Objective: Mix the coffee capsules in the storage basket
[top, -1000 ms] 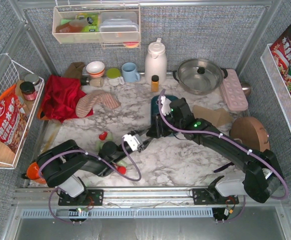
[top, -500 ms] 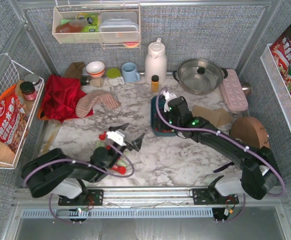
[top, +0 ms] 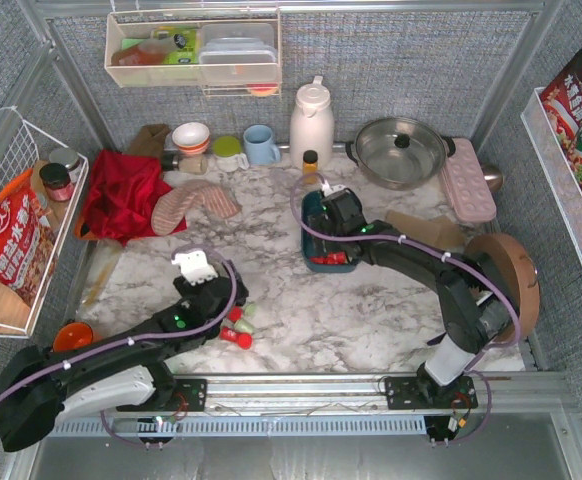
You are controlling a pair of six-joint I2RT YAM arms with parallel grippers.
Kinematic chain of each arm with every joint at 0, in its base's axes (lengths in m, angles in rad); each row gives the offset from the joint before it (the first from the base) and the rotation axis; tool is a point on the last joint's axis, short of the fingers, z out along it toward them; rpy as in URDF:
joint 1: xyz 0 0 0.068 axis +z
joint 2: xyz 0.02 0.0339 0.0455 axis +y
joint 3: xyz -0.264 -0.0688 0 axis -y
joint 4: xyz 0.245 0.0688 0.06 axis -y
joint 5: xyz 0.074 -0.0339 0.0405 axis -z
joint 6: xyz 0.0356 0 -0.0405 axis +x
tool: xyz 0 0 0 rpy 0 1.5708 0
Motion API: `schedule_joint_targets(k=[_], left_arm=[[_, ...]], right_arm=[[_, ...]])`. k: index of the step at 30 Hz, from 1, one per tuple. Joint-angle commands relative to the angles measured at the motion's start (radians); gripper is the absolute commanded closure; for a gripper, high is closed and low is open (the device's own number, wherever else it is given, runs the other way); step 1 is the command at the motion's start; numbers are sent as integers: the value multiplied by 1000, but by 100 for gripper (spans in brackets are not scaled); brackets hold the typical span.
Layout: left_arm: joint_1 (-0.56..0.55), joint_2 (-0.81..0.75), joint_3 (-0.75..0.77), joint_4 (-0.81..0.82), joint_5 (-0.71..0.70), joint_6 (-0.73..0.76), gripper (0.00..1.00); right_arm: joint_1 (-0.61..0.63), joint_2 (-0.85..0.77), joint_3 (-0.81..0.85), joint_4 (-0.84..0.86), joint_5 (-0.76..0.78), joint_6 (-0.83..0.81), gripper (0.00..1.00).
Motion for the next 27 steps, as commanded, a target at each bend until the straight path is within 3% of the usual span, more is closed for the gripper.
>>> schedule_joint_targets(k=[1,7,14,22,24,26,27], left_arm=[[1,-43,-7,-338,15,-287,1],[1,-53,-27,-401,74,-396,2],[1,8,-36,-401,68,-441,32],[18,58,-44,-375,2,-428,43],[27,69,-53,-336,6,-408,54],[33,78,-61,-305,12,-398,78],[35,84,-62,-298,16,-397,81]], right_arm=[[-2,-23,-17,46,-23,-16,21],[-2,-57,-36,41,-25,-18,21],[-2,-73,-36,33,-29,-20,20],[-2,-82,-34,22,-37,-25,20],[-2,-83,-33,22,-40,-25,21],[-2,-82,-31,19,-42,-27,21],[-2,-84,-31,17,-43,-28,20]])
